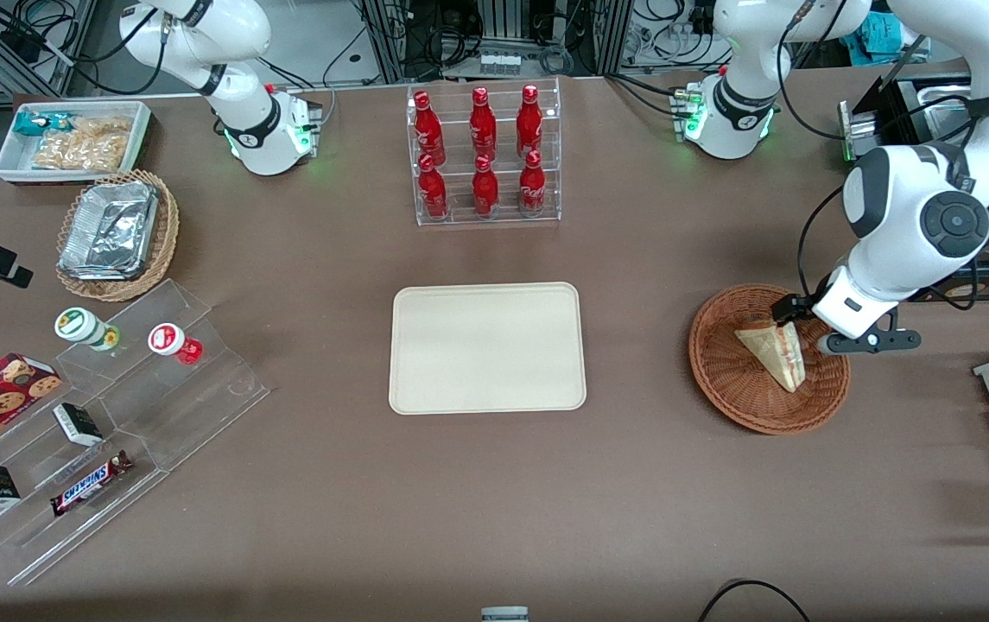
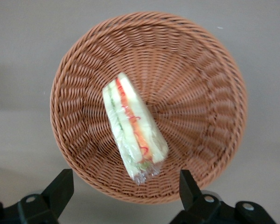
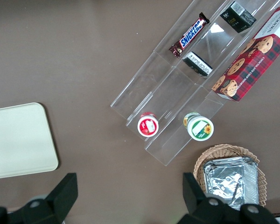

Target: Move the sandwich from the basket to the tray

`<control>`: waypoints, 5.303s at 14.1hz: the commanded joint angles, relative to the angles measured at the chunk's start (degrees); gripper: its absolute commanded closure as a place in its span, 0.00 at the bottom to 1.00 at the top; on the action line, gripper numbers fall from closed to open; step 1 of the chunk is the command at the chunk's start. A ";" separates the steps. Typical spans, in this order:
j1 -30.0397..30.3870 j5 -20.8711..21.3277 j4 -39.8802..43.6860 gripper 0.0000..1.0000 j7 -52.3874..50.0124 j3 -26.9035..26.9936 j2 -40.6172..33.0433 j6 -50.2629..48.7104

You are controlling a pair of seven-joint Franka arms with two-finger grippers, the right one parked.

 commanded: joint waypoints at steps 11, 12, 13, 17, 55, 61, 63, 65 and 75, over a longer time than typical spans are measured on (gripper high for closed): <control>-0.59 -0.20 -4.60 0.42 -38.09 -0.08 8.20 15.86; -0.68 -0.11 -4.52 0.61 -38.98 -0.17 7.94 15.42; -0.85 -0.11 -4.43 0.80 -38.99 -0.26 7.51 14.81; -1.12 0.07 -1.55 0.90 -38.12 -1.22 3.91 6.66; -34.43 4.02 54.20 0.00 -47.08 -12.83 41.27 -11.19; -30.66 4.11 47.96 0.00 -50.17 -12.12 33.08 -19.83; -27.41 4.02 43.42 0.00 -45.34 -12.12 29.33 -20.36; -23.64 3.85 37.35 0.00 -41.91 -12.12 24.49 -19.57; -7.55 -0.02 17.63 0.00 -17.40 -12.21 1.54 -24.46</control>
